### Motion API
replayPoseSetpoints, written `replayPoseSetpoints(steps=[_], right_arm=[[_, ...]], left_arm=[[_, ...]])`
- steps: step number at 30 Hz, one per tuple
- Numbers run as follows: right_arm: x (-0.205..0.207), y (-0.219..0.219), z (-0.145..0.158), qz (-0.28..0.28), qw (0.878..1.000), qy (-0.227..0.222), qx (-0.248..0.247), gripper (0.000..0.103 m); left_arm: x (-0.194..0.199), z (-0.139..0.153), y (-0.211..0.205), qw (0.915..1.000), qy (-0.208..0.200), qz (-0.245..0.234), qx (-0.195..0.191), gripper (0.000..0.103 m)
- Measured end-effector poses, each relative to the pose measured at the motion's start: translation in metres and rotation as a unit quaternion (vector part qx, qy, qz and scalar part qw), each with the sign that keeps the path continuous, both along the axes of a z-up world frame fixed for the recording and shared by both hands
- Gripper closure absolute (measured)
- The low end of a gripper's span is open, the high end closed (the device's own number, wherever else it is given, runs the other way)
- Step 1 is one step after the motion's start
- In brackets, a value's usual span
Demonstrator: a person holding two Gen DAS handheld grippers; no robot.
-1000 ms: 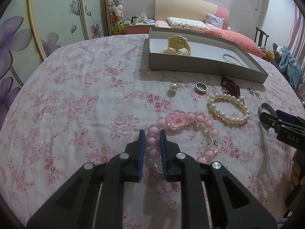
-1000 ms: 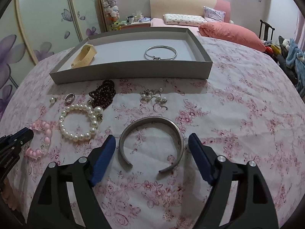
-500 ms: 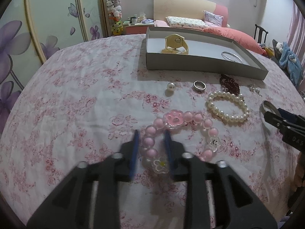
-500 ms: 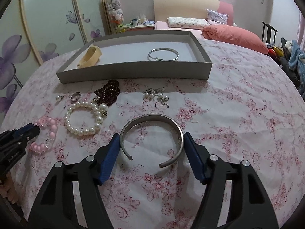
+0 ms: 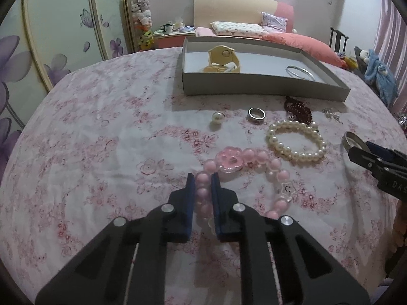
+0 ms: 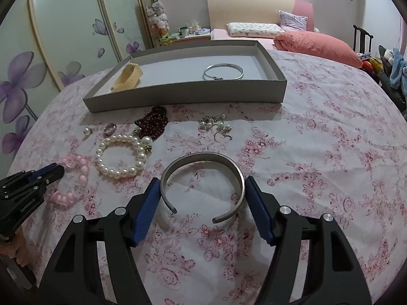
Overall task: Organize jewelry
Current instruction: 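Grasp the open silver cuff with the right gripper while the left gripper holds the pink bracelet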
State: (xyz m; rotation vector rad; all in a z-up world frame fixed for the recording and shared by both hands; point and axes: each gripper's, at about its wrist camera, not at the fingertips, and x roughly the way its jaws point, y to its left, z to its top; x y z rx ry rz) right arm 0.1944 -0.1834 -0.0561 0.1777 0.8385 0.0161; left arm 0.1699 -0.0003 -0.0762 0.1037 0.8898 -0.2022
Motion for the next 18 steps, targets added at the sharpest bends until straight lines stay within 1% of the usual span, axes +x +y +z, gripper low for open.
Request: replayPoseSetpoints(steps=[4, 10, 18], right_arm=[[-0.008, -0.001, 0.009, 0.002, 1.000, -0.026, 0.006, 0.036], [-0.020, -0.002, 0.025, -0.002, 0.997, -0.072, 0.011, 0.036], [-0.031, 0.005, 0.040, 0.003, 0.991, -0.130, 0.006, 0.036]], left_arm=[[-0.005, 0.003, 0.009, 0.9996, -0.006, 0.005, -0.025, 0.089], [-0.020, 0.015, 0.012, 0.9981, -0.039, 0.004, -0.048, 0.089], [-0.035, 0.044, 0.008, 0.9917, -0.091, -0.006, -0.090, 0.089]])
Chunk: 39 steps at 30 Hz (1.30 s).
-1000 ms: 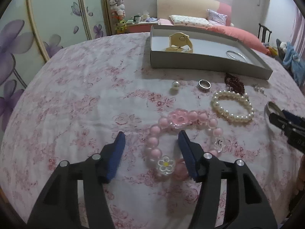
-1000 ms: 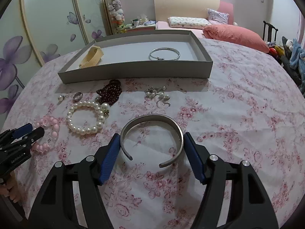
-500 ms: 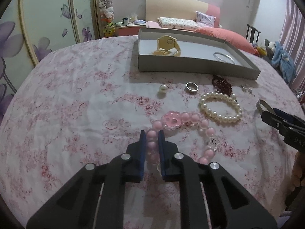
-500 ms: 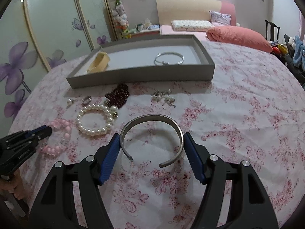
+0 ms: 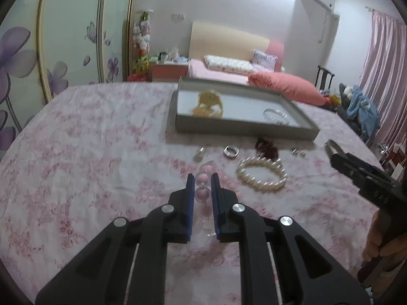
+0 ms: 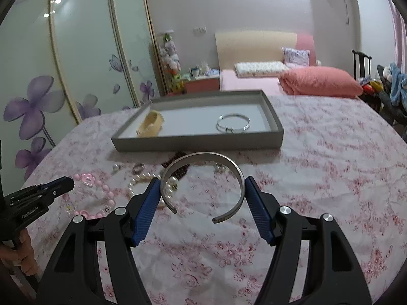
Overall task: Organize jewelry
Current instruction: 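Grasp the open silver cuff with the right gripper while the left gripper holds the pink bracelet, then carry the cuff and pink bracelet into the grey tray and release both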
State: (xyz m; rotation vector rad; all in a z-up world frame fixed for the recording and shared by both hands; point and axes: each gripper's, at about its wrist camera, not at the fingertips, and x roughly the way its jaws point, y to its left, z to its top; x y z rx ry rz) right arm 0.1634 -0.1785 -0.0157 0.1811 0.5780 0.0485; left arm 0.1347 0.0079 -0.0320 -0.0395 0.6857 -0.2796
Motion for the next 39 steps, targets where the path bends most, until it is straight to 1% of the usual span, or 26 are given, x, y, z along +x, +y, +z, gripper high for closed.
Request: replayPoseSetpoints(steps=[8, 13, 26, 34, 39], right_arm=[[-0.012, 0.009, 0.014, 0.004, 0.998, -0.062, -0.014, 0.036], [-0.017, 0.011, 0.021, 0.001, 0.996, -0.089, -0.020, 0.036], [-0.022, 0.013, 0.031, -0.010, 0.991, -0.131, -0.026, 0.036], [-0.028, 0.011, 0.041, -0.023, 0.985, -0.169, -0.033, 0.036], [-0.029, 0.007, 0.046, -0.033, 0.981, -0.188, -0.035, 0.036]], left_arm=[[-0.012, 0.021, -0.010, 0.9990, -0.036, -0.018, -0.016, 0.089], [-0.015, 0.028, -0.013, 0.9984, -0.050, -0.020, -0.020, 0.089], [-0.022, 0.047, -0.015, 0.9961, -0.081, -0.017, -0.031, 0.089], [-0.027, 0.065, -0.019, 0.9930, -0.114, -0.011, -0.030, 0.089], [-0.024, 0.075, -0.024, 0.9909, -0.131, -0.003, -0.030, 0.089]])
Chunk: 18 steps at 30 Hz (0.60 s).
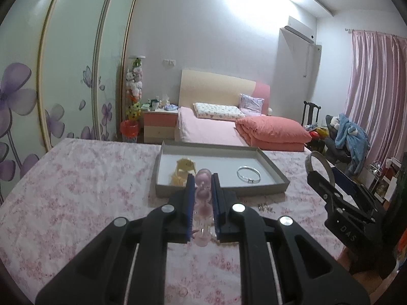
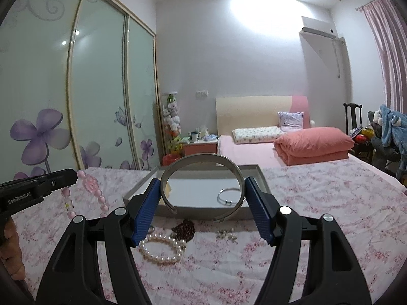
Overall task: Organize jewelry
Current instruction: 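Carry the cuff and pink bracelet into the grey tray and release both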
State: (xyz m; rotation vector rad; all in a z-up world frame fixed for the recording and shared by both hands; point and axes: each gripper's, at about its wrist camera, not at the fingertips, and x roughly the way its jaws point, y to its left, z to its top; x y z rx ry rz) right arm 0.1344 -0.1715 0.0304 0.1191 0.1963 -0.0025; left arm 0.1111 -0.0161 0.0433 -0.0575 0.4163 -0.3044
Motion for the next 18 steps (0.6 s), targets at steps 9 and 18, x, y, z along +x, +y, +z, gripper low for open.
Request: replayPoseSetpoints(steps=[9, 18], right_arm=[[0.007, -0.005, 0.013, -0.019, 0.999, -0.034, -0.011, 0.036], [0.039, -0.009, 0.020, -0.025, 0.999, -0.042, -0.022, 0.036]], left_arm=[[0.024, 0.009, -0.014, 0.9996, -0.022, 0.017, 0.009, 0.089], [0.069, 0.014, -0.033, 0.9994, -0.024, 0.017, 0.018, 0.089]])
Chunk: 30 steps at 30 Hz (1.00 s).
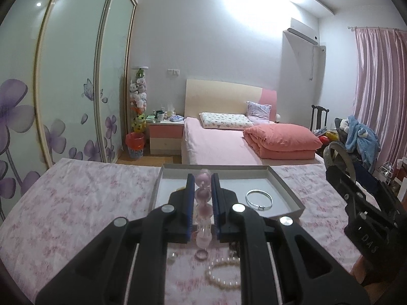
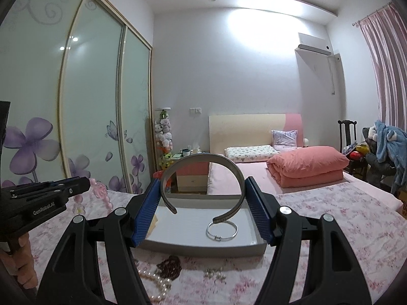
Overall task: Organize jewelry
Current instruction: 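Carry the cuff and pink bracelet into the grey tray and release both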
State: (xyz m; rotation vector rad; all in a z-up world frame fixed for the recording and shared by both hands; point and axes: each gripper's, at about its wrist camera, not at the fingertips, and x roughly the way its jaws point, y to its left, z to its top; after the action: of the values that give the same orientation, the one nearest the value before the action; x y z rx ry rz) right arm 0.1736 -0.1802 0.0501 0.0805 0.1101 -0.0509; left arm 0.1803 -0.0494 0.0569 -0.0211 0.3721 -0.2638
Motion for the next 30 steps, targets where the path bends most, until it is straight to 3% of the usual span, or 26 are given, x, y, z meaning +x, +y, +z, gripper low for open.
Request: replayPoseSetpoints(steps=[12, 21, 30], right_arm=[[0.083, -0.010, -0.016, -0.008, 0.999, 0.030, 0.013, 0.036], [0.141, -0.014, -0.050, -0.007, 0.993, 0.112, 0.033, 0.036], [0.161, -0.016, -0.067, -0.007, 0.984, 0.174, 0.048, 0.035]], left_arm=[[0.086, -0.015, -0.024, 0.9999, 0.015, 0.004, 0.005, 0.089], [0.144, -0.042, -0.029, 0.9990, 0.043, 0.014, 0.005, 0.089], [0.174, -0.067, -0.030, 0.9968, 0.079, 0.014, -0.007, 0.089]])
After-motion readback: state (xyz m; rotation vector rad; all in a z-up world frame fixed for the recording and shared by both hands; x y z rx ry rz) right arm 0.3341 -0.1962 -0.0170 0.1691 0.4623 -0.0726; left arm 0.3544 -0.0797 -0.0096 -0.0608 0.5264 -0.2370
